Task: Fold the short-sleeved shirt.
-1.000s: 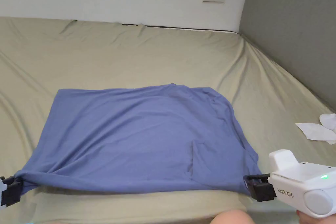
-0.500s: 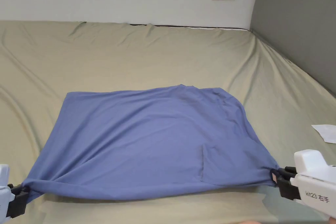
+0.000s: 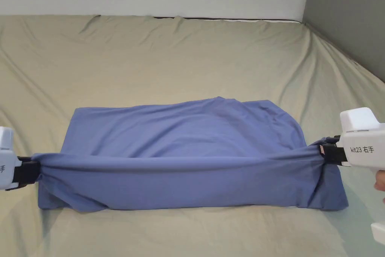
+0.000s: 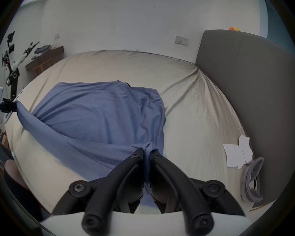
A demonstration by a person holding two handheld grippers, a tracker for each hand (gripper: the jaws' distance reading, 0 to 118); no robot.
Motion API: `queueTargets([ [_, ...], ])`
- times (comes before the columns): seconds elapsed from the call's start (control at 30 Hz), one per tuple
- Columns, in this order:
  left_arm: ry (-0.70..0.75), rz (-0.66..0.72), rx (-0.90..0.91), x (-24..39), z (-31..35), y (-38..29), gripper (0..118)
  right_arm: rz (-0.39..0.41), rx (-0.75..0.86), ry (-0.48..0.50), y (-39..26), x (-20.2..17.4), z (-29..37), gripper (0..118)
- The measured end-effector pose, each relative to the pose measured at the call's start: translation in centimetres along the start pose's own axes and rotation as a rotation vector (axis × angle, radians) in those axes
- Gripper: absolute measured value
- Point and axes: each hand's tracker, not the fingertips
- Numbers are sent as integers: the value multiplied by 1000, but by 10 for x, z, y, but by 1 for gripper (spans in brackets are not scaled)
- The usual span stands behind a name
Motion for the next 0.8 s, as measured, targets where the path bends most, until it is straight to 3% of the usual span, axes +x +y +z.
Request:
queueTargets([
  [0.37,33,-18,-132,11,-89,9,6,23,-128,-71,5,-21,-95,10],
  [0.4,41,-18,-125,10,-89,6,14,4,-103,-123,3,-18,-94,21],
  [0.47,86,-11,-81,6,-80,0,60,-24,-58,-230,1,-17,-84,82],
  [0.5,91,-1,-67,3,-71,-2,79,-53,-27,-242,1,-15,-73,97],
  [0.53,90,4,-48,2,-61,-3,91,-84,22,-223,2,-9,-59,100],
  [0.6,96,-16,64,2,-29,-2,91,-150,132,-175,3,-7,-24,100],
  [0.7,116,2,265,9,38,-7,89,-186,292,-178,2,-7,34,100],
  [0.77,90,58,388,15,80,-14,69,-181,386,-155,-3,-18,73,91],
  [0.8,70,86,441,18,98,-20,57,-179,437,-145,-7,-22,89,80],
])
